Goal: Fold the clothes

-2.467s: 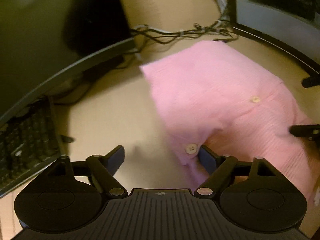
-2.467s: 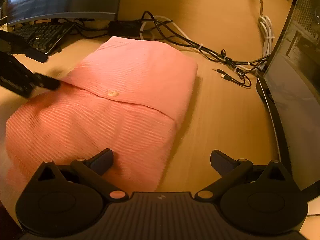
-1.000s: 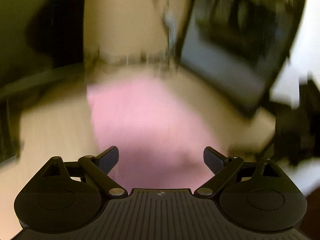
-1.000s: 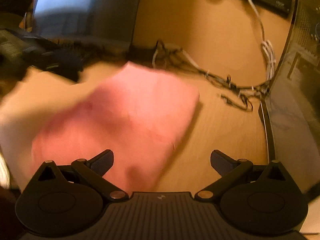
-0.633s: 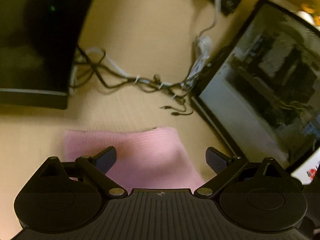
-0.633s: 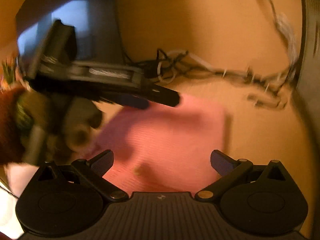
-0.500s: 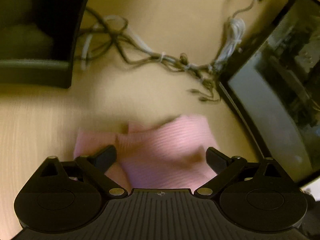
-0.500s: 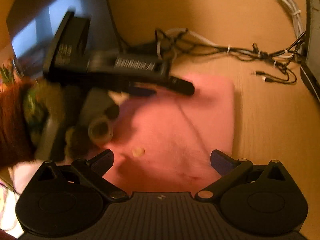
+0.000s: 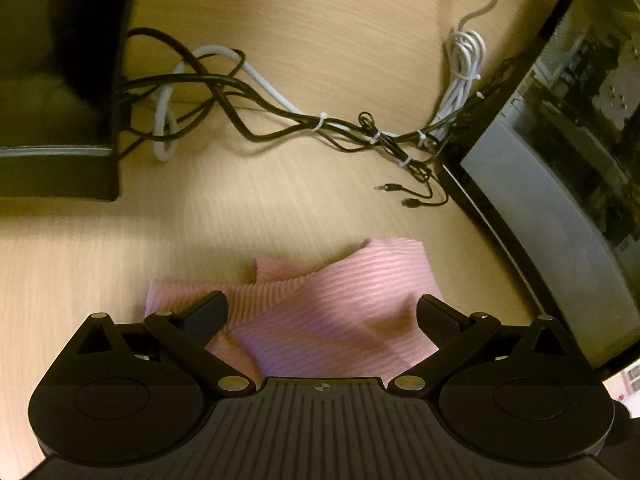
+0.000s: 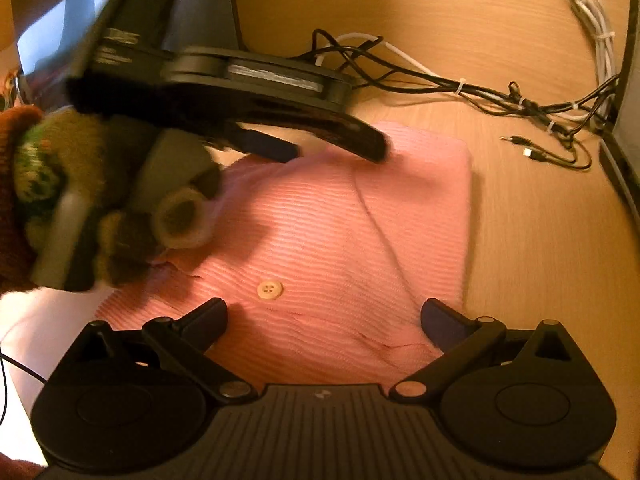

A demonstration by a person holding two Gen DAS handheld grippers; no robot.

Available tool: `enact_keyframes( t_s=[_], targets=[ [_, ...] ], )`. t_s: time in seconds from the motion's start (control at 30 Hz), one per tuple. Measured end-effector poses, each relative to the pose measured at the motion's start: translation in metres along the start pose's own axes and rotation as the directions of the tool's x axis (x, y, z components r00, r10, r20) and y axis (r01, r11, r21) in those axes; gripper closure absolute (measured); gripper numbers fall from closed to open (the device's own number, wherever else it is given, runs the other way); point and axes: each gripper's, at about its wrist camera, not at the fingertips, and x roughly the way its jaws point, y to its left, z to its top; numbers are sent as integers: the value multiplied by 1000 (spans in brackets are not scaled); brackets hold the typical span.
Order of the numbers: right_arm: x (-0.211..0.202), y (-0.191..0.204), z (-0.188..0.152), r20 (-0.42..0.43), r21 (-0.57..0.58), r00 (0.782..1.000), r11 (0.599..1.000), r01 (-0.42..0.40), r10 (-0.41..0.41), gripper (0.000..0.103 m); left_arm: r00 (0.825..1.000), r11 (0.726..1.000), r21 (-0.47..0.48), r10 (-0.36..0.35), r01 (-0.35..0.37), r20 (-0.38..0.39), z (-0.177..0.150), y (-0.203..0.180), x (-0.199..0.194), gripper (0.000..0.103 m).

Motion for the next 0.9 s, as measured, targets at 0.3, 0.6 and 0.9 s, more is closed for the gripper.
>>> enact_keyframes(
  t_s=[0.3, 0.6, 0.9],
  targets=[
    [-100, 34, -55, 89, -500, 990, 864, -51, 110, 0, 975, 971, 155, 155, -180, 161, -69, -13, -151, 0],
    [-67, 79, -88, -51, -680, 983, 715, -162, 174, 13, 935, 915, 206, 319, -346, 154, -152, -30, -191, 0],
    [-40, 56, -59, -136, -388, 965, 884, -261, 225, 60, 955, 899, 322, 271, -297, 125, -182, -70, -203, 0]
  ],
)
